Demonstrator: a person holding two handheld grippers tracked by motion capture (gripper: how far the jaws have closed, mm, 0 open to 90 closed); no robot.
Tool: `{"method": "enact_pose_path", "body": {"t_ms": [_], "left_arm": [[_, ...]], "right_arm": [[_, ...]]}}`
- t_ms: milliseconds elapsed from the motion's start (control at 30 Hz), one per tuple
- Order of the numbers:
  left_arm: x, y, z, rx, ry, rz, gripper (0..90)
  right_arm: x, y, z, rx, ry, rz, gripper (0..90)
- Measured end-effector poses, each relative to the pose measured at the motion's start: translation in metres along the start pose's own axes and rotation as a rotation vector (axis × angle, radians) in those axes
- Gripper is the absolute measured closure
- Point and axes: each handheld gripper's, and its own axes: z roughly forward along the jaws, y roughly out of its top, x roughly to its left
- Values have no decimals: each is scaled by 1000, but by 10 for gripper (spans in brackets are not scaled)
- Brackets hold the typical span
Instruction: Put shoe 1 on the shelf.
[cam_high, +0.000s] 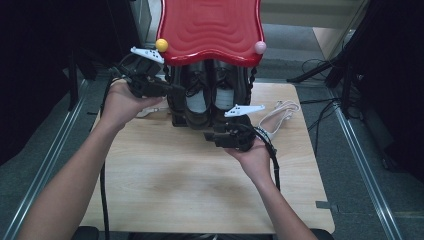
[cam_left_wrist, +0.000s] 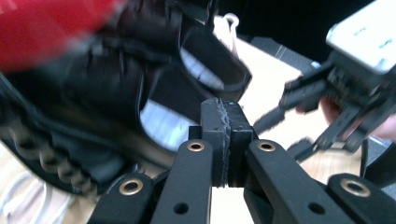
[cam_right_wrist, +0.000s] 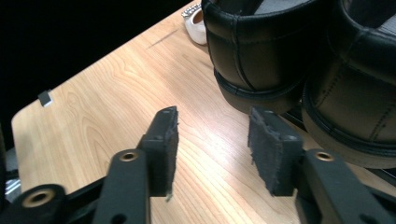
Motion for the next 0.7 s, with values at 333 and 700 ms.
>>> {"method": "enact_pose_path", "body": {"t_ms": [333,700], "left_arm": [[4,44,3,-37,6,4,900],[15,94,11,-68,10,16,899]], "right_arm": [[-16,-7,1,38,21,45,895],[-37,-8,2,25,2,68,900]]}}
